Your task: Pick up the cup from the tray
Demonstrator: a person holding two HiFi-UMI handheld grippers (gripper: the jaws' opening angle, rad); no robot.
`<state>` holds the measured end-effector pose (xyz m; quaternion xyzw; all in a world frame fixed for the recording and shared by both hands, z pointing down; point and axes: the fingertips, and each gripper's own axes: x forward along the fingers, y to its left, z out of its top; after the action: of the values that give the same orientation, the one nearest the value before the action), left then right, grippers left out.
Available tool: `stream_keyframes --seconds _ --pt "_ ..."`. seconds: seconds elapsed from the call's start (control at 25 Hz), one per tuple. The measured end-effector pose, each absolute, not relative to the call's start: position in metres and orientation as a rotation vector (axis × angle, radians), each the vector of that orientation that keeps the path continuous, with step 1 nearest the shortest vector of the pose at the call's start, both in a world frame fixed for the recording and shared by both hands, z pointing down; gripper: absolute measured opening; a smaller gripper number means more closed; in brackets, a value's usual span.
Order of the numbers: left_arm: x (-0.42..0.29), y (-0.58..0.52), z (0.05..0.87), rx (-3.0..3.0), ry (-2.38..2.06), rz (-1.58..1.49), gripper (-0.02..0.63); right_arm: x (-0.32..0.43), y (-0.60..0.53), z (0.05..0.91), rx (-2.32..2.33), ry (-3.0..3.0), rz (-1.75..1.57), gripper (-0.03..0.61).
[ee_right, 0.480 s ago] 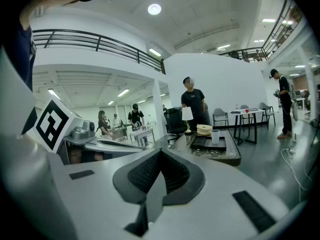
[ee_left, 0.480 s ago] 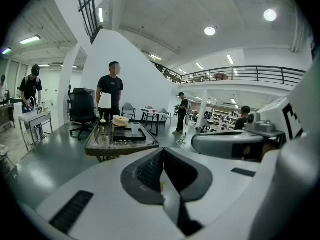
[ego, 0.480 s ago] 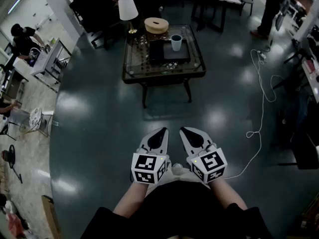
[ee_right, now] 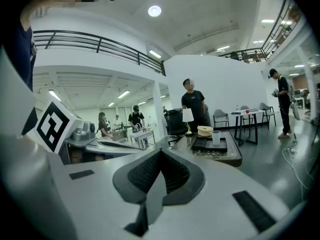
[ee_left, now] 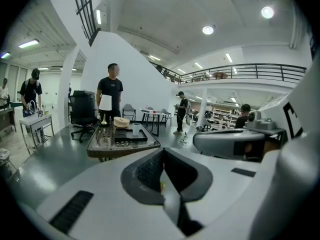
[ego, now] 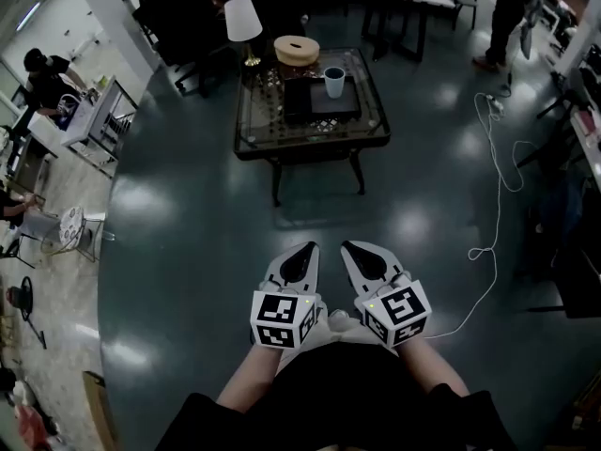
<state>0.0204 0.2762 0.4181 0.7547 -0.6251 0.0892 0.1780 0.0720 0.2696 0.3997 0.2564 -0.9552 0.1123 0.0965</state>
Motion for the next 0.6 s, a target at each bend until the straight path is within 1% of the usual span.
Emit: stream_keyframes --seconds 0.6 --pt "0.0244 0.2720 0.4187 2.116 -1.781 0.211 0.011 0.0819 0.2655 0.3973 0.770 -2.849 0.337 0.012"
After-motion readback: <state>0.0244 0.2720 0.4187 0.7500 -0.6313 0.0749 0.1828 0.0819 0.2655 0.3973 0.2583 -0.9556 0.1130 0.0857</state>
